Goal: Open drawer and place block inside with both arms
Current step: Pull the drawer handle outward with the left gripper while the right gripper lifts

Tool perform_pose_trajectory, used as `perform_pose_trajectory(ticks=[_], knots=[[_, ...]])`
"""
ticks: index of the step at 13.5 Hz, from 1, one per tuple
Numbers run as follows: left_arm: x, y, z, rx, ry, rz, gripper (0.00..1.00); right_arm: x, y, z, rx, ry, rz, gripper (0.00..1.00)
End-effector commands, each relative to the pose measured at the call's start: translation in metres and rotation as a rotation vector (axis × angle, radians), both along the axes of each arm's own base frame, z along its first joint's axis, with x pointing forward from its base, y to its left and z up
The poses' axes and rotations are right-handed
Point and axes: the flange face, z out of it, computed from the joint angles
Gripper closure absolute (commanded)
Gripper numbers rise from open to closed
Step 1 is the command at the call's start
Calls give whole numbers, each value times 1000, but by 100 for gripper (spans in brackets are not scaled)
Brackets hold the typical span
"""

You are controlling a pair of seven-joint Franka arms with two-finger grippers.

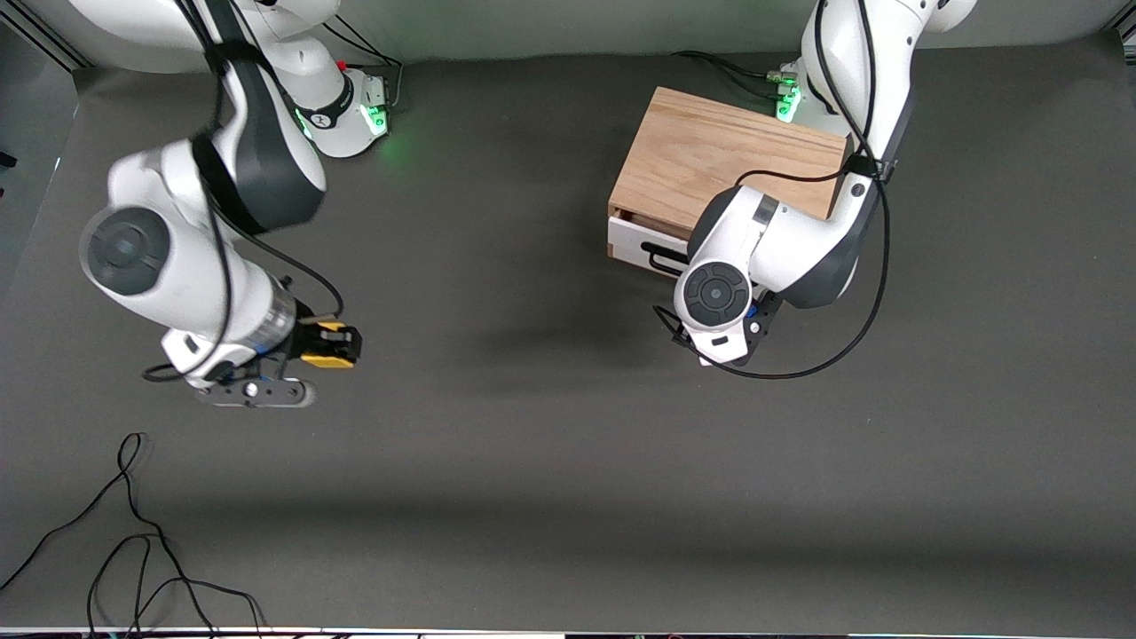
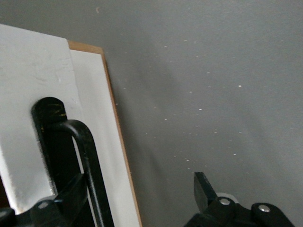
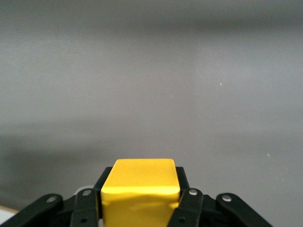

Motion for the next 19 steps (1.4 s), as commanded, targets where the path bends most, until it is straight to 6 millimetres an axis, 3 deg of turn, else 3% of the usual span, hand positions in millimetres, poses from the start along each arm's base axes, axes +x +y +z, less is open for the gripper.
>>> perform_pose_trajectory(ticks=[1,8,11,17,19], knots=[[9,-5,10,-27,-71,9,0,-13,-8,39,15,9,-9,76],[23,-11,24,-87,-181,11,0,-40,-120,98,2,58,-45,76],[35,-15,40,-121,-237,10,0,-49,-166,97,10,73,-55,76],[48,-14,54,-162,-312,13,0,-67,-195,87,37,59,-95,77],[35,-13,44,-114,-222,-4,0,-72,-206,86,43,61,-112,78]])
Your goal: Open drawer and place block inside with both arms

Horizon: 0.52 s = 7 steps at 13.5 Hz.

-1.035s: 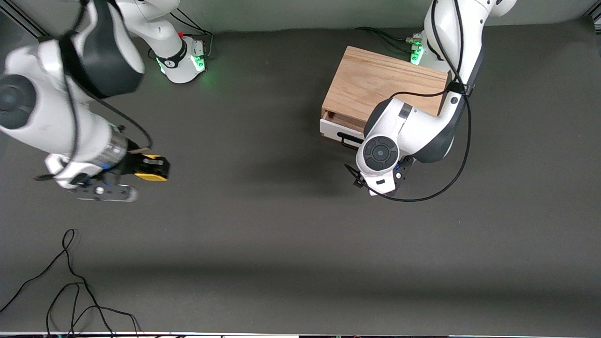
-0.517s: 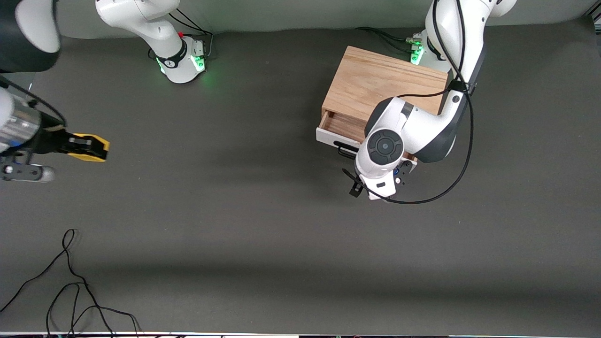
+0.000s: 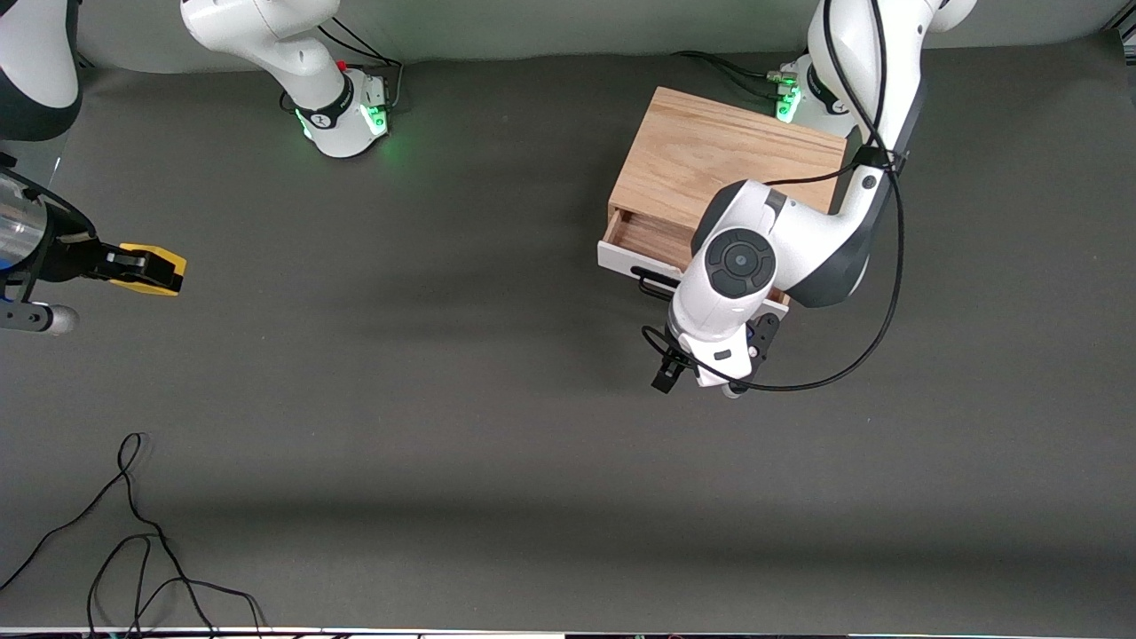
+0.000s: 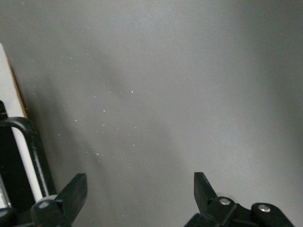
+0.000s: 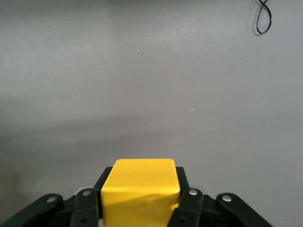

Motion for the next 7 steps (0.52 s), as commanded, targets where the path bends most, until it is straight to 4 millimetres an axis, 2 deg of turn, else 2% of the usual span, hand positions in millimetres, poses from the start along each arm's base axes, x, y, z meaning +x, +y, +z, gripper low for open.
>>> perform_pose_trajectory(ticks=[1,3,7], knots=[[-12,2,-1,62,85,-31,0,-16,-11,3,39,-23,-3,78],[-16,14,-9,97,149,-24,0,-16,-10,3,39,-21,-6,78],[-17,13,-28,108,170,-26,0,-15,-11,1,39,-29,-3,78]])
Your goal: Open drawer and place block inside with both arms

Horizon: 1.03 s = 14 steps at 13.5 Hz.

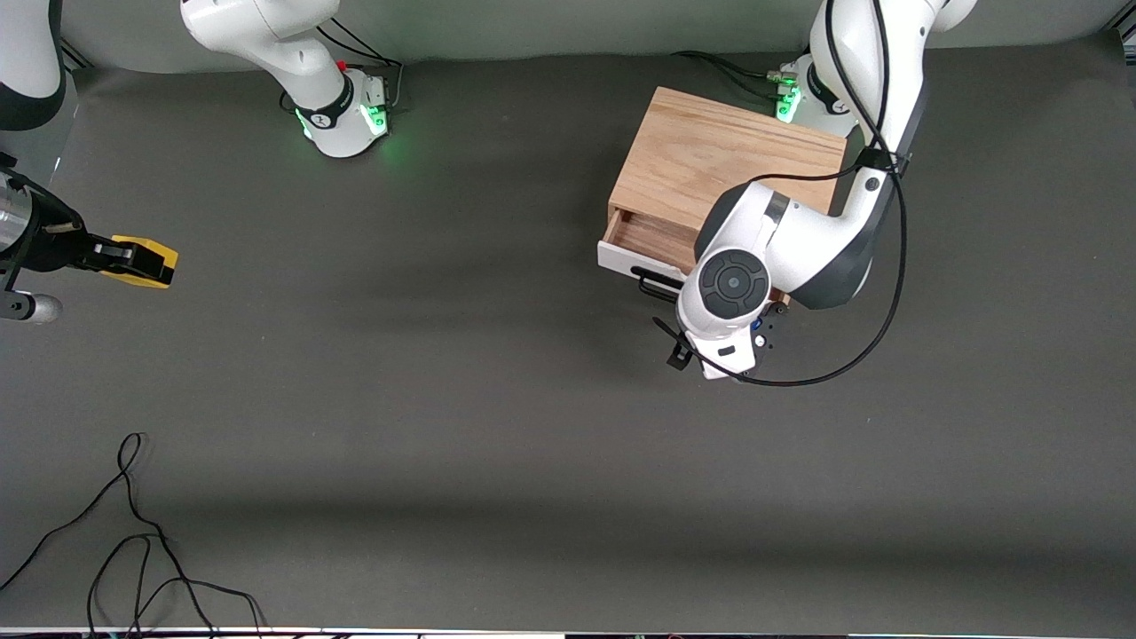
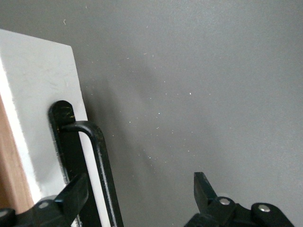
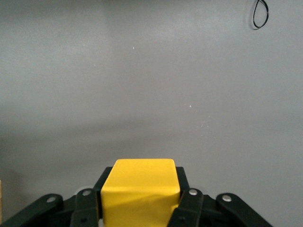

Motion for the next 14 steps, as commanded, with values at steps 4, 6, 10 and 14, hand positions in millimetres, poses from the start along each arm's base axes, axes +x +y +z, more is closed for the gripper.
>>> perform_pose_trajectory(ticks=[4,6,10,14], knots=[[3,-2,-25,11,1,-16,0,-6,-1,0,26,-20,12,78],[3,-2,-26,12,3,-16,0,-6,-1,-1,26,-18,10,78],[5,-3,-32,8,-3,-15,0,-6,-1,-1,26,-18,12,78],[16,-6,-26,-30,-88,-14,0,-6,-1,0,26,-17,12,78]])
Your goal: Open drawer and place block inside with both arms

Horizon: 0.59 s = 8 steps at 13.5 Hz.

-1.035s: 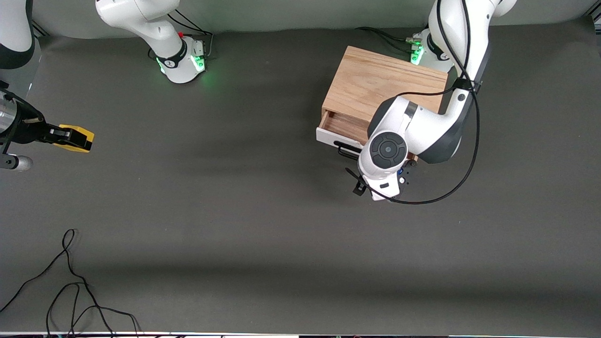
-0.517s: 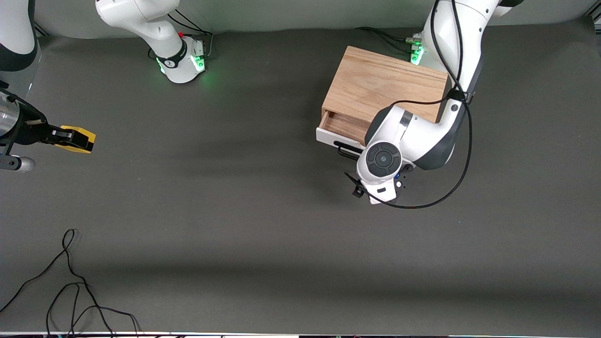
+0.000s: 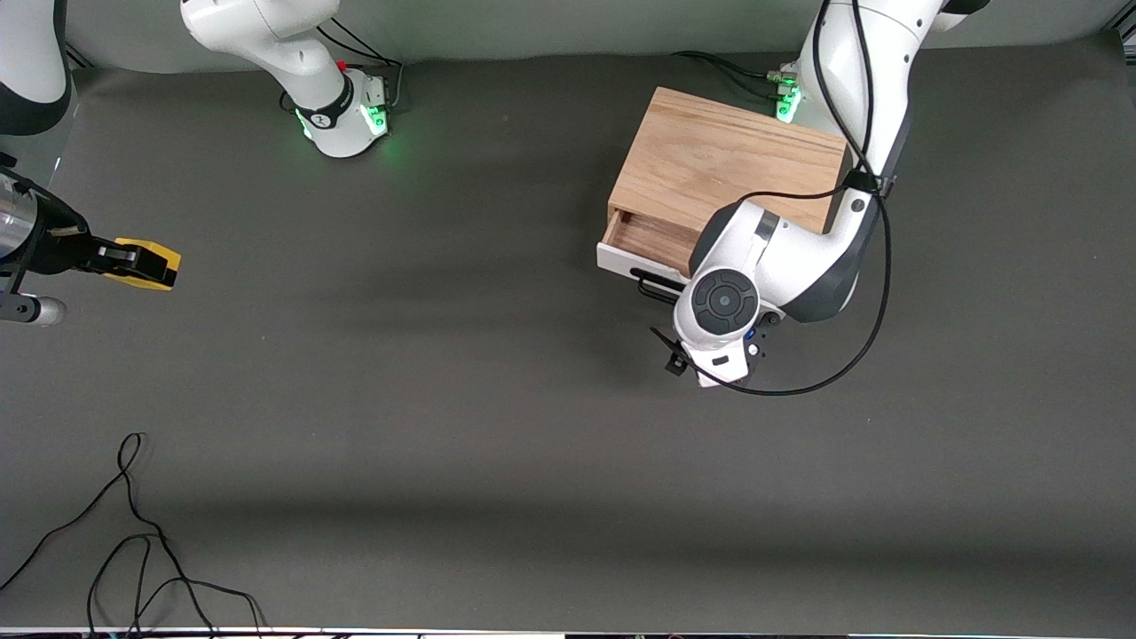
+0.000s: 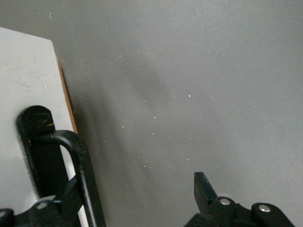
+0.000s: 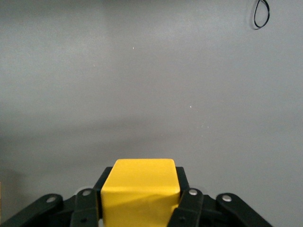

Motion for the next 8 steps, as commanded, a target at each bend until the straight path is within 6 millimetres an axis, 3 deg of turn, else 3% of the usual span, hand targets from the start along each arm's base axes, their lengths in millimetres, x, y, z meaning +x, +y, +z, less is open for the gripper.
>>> perform_pose_trajectory(ticks=[1,8], knots=[[14,-5,3,-23,-110,-29,0,-7,-1,5,26,-18,12,78],[32,-6,27,-75,-252,-32,0,-7,1,5,26,-16,14,78]])
